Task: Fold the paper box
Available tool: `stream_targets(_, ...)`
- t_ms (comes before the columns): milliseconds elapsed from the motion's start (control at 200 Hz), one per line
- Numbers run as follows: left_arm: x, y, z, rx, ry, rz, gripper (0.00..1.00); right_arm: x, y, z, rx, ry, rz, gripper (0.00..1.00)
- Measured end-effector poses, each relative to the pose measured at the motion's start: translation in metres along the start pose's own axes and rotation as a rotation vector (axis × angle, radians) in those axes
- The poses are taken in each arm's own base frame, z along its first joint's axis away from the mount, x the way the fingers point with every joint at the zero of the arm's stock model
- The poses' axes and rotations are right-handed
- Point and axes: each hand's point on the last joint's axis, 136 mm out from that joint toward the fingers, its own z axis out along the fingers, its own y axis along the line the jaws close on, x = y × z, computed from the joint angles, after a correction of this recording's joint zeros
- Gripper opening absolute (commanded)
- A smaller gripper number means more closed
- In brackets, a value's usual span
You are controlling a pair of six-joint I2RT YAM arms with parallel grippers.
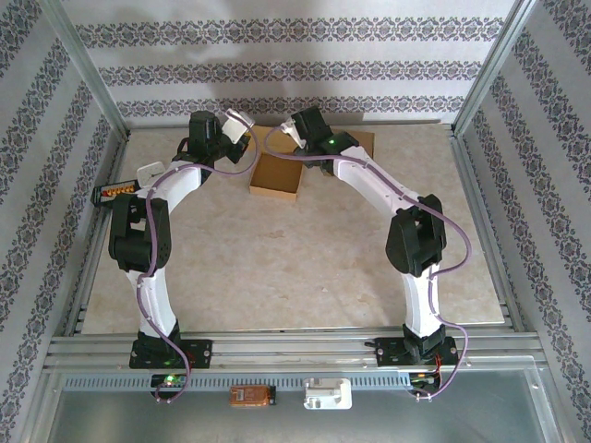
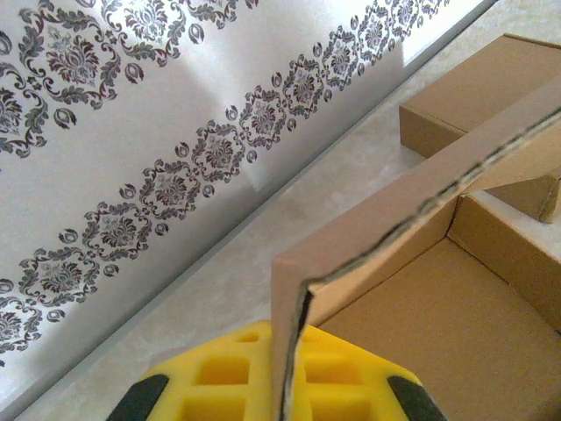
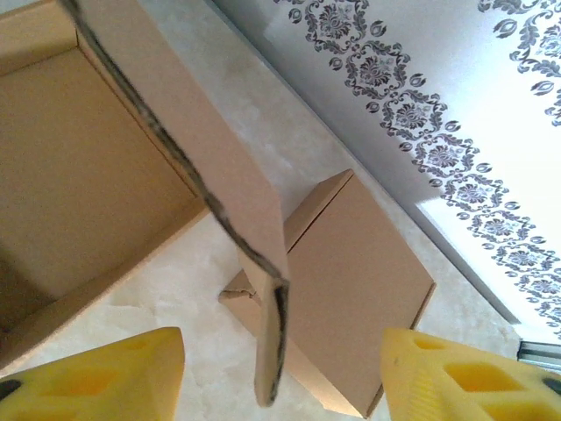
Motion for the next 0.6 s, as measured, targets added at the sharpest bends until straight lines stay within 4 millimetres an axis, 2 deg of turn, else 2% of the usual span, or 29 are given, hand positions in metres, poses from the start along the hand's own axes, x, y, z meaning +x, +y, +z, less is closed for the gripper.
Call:
stream_targets(350, 0.000, 0.000, 0.000, 0.000, 0.000, -0.017, 0.00, 0.001, 0.000, 0.010, -0.024, 0.007, 0.043, 0.51)
stream_targets(430, 0.000, 0.000, 0.000, 0.000, 0.000, -0.019, 0.00, -0.001, 0.001, 0.015, -0.029, 0.009, 0.050, 0.47)
stream_targets(600, 0.000, 0.000, 0.000, 0.000, 0.000, -0.024, 0.00, -0.008, 0.003, 0.025, -0.043, 0.005, 0.061, 0.32)
